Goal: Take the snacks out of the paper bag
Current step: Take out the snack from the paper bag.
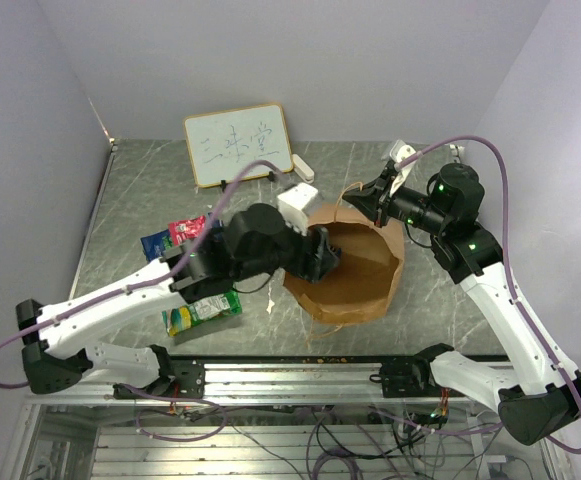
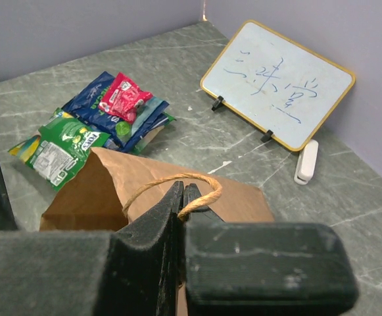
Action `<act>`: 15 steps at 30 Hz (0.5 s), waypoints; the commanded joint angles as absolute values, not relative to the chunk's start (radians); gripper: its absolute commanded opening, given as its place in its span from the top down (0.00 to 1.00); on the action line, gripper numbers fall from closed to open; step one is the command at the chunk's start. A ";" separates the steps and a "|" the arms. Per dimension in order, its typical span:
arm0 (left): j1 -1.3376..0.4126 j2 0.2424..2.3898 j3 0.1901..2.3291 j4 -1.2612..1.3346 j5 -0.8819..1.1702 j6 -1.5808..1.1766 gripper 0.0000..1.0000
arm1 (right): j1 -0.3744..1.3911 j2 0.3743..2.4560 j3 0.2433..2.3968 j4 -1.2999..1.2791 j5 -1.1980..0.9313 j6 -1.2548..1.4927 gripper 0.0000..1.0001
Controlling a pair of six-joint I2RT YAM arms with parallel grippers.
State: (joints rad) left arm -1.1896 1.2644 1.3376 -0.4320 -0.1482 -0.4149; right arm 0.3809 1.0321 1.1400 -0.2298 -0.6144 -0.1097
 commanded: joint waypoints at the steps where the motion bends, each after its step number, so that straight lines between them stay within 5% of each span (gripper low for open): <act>1: -1.310 1.363 1.392 -0.398 -0.278 -0.209 0.31 | 0.379 1.030 1.146 -0.221 -0.620 -0.116 1.00; 15: -1.387 1.540 1.308 -0.264 -0.492 0.112 0.47 | 0.379 1.020 1.160 -0.258 -0.606 -0.131 1.00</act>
State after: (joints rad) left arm -1.3777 1.5188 1.3563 -0.3626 -0.3954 -0.0574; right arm 0.3809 1.0317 1.1404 -0.2535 -0.6132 -0.1200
